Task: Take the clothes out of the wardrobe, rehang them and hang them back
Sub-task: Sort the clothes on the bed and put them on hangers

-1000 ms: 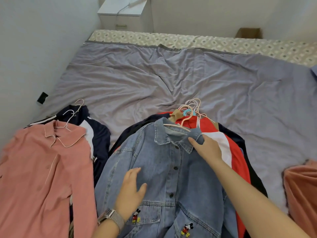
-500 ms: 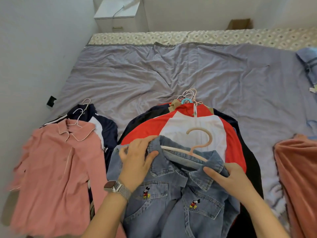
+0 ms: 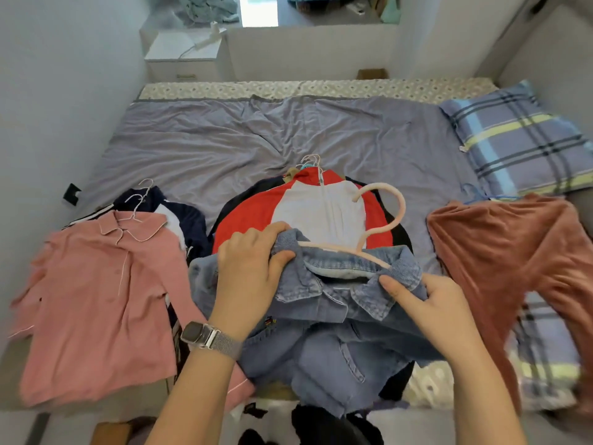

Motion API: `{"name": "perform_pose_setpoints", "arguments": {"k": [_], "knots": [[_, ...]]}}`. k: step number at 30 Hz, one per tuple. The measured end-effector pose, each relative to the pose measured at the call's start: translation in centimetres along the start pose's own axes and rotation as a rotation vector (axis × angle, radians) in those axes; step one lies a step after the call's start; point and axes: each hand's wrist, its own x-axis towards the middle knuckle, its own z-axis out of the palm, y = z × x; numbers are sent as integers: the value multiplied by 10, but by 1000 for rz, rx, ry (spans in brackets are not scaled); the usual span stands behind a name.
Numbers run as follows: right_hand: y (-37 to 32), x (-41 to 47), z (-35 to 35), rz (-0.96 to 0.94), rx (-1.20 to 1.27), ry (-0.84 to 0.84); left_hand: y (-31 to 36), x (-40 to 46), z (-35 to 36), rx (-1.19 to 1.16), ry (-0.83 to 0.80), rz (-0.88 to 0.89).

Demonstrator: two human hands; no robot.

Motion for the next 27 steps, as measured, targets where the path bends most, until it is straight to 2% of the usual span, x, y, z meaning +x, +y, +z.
{"name": "perform_pose_setpoints", "arguments": {"k": [7, 13, 20, 23, 27], "knots": [[-5, -145, -5, 141, -4, 68, 24, -112, -42, -11, -52, 138], [9, -220, -30, 188, -54, 136, 65, -168, -57, -22, -39, 201], [-12, -251, -73, 108, -148, 204, 108, -209, -74, -180, 21, 106], [-7, -260, -90, 69, -137, 147, 120, -230, -75, -371, 23, 17], [1, -264, -104, 16, -142, 69, 124, -263, -76, -484, 51, -101]]}}
